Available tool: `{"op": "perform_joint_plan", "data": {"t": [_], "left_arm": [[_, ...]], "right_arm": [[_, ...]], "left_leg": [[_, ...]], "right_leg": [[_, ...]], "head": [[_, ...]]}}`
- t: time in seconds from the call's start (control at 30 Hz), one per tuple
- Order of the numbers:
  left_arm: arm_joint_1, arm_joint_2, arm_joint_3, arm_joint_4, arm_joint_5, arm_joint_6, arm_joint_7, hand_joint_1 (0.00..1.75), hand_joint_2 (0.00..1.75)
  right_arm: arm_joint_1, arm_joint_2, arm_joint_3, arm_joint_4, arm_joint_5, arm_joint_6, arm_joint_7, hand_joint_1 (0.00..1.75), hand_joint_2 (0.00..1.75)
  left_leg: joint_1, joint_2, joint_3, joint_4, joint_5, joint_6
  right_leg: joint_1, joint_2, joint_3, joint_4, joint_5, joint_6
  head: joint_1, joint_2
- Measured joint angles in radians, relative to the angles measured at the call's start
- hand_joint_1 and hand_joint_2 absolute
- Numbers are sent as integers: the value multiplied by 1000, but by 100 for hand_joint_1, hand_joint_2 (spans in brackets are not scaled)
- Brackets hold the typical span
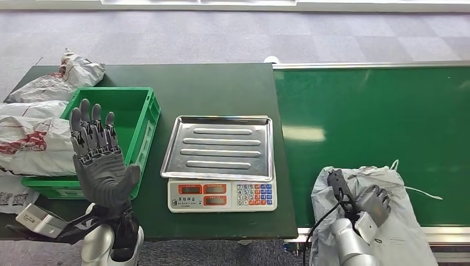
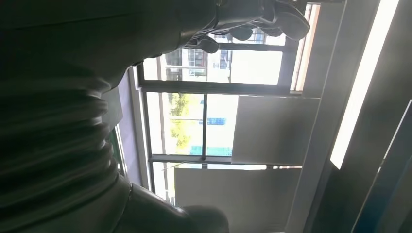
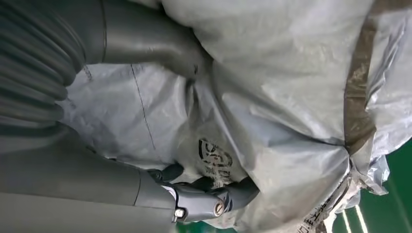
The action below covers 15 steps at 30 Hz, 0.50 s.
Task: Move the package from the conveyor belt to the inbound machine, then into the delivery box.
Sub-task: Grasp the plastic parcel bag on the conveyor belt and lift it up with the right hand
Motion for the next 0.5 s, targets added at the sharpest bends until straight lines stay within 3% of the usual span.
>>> {"op": "perform_joint_plan", "data": {"t": [0.03,0.13,0.17,0.5], "left_arm": [[-2,0,2,2,1,-5,-1,0,175],[-4,-1,4,4,2,-11,-2,0,175],[-4,-1,4,4,2,-12,-3,0,175],[-2,-2,15,0,-1,-13,4,0,175]], "right_arm": [[-12,-5,2,13,1,38,4,14,175],[-32,-15,7,42,2,70,9,144,175],[-35,-16,8,48,2,71,9,175,175],[-52,-24,33,72,6,75,4,175,175]], "left_leg": [[0,3,3,0,-1,0],[1,5,9,0,-3,1],[0,5,10,0,-3,1],[0,5,14,0,-3,2]], "right_leg": [[1,2,2,-1,0,0],[1,4,9,-2,-1,1],[1,4,10,-2,-1,1],[1,4,15,-4,0,3]], "head": [[0,0],[0,0],[0,0],[0,0]]}}
